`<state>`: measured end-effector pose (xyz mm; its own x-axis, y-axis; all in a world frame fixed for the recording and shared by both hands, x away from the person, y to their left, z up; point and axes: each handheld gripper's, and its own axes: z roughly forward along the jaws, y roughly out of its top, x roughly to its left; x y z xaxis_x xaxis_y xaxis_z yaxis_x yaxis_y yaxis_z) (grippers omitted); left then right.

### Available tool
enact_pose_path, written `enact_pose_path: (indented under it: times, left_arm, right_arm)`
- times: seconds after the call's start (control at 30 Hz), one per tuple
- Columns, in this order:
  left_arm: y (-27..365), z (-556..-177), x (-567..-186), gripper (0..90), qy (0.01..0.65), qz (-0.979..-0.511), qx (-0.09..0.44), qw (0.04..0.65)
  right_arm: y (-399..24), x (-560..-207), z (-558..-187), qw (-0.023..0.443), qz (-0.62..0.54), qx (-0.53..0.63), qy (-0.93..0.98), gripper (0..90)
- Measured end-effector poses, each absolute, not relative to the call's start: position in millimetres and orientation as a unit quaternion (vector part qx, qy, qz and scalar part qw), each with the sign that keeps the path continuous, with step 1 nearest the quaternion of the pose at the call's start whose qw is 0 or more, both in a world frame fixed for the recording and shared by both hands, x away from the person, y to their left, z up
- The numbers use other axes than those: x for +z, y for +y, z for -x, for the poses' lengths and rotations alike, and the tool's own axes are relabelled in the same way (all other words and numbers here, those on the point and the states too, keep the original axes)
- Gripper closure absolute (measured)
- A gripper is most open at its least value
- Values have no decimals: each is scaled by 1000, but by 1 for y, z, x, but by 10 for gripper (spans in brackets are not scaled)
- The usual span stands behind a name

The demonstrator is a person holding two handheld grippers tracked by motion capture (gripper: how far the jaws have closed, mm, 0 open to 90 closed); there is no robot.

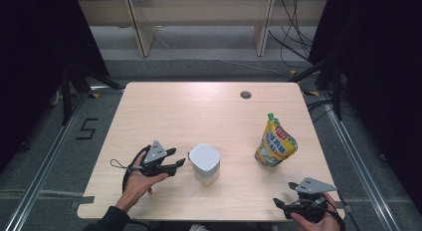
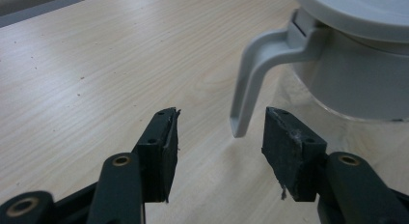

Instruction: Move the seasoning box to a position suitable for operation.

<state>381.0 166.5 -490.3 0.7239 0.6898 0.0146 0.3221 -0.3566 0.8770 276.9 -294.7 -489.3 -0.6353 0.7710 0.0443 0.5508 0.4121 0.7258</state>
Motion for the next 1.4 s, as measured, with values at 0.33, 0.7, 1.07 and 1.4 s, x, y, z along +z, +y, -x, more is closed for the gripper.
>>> enact_pose_path:
  times: [0.33,0.7,1.07,1.4]
  left_arm:
    - [150,-396,-494,562,290,-811,185,474]
    - [133,-399,-493,781,265,-819,198,470]
    - [133,-388,-492,786,303,-808,204,463]
    - [147,-361,-491,752,340,-795,210,457]
  right_arm:
    - [-297,-490,-279,158,-396,365,828,226]
    - [-296,-492,-280,158,-392,366,829,228]
    - [-295,-492,-279,152,-399,364,828,230]
    - [-293,-492,-278,136,-400,366,829,229]
